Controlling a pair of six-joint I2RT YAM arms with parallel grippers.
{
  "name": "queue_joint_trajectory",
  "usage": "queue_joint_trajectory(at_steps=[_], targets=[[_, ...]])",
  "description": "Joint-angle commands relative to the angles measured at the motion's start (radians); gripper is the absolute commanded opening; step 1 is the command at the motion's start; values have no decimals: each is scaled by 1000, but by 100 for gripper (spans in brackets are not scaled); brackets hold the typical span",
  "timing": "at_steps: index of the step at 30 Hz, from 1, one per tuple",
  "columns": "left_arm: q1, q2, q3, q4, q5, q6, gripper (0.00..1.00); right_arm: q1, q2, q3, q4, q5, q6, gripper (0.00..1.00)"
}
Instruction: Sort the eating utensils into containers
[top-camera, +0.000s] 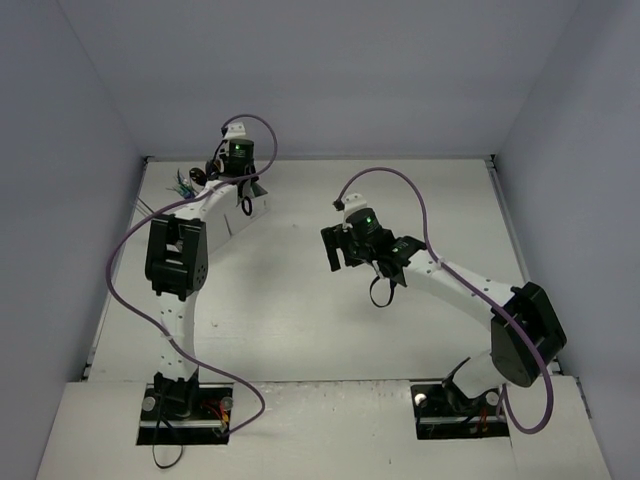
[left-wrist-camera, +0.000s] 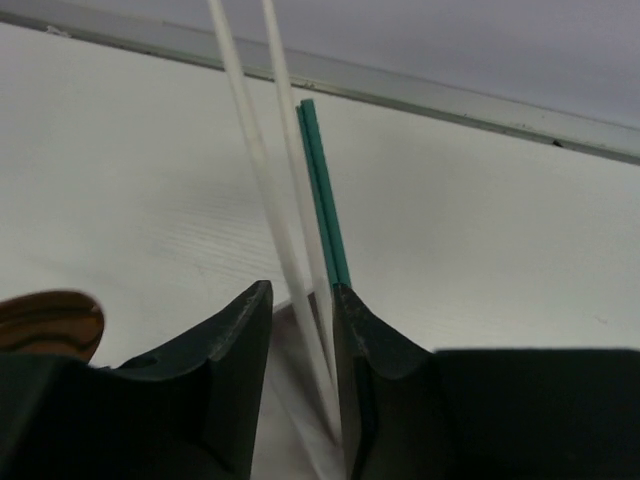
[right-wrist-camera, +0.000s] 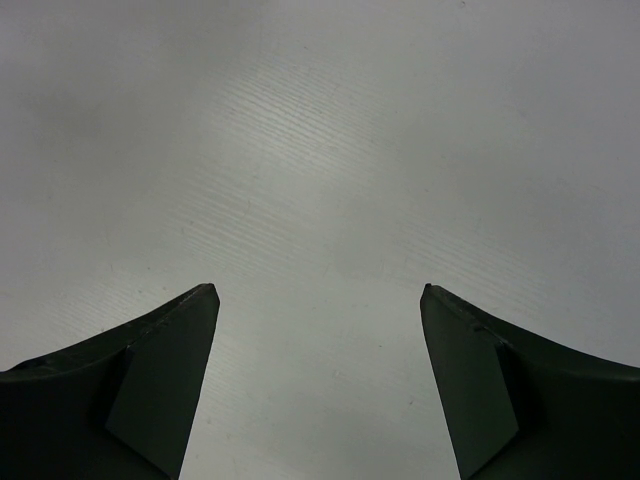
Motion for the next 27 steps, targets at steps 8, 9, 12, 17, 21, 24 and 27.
queue_joint_trajectory(at_steps=[8, 9, 12, 17, 21, 24, 27], targets=[[-2, -323, -33, 15, 12, -42, 53, -8, -126, -16, 43, 63, -1, 80], [-5, -346, -36, -2, 27, -41, 55, -11, -149, -17, 38, 70, -1, 80], [-13, -421, -41, -70, 91, -28, 61, -13, -206, -17, 28, 105, -1, 81], [-26, -632, -111, -176, 177, 38, 71, -16, -333, -14, -18, 187, 2, 91], [-26, -888, -219, -315, 167, 108, 79, -15, -462, -18, -64, 274, 3, 100], [-24, -1086, -310, -431, 93, 159, 88, -17, -550, -22, -97, 332, 1, 100], [-25, -1284, -385, -533, 17, 188, 92, -18, -616, -33, -120, 389, 2, 100]])
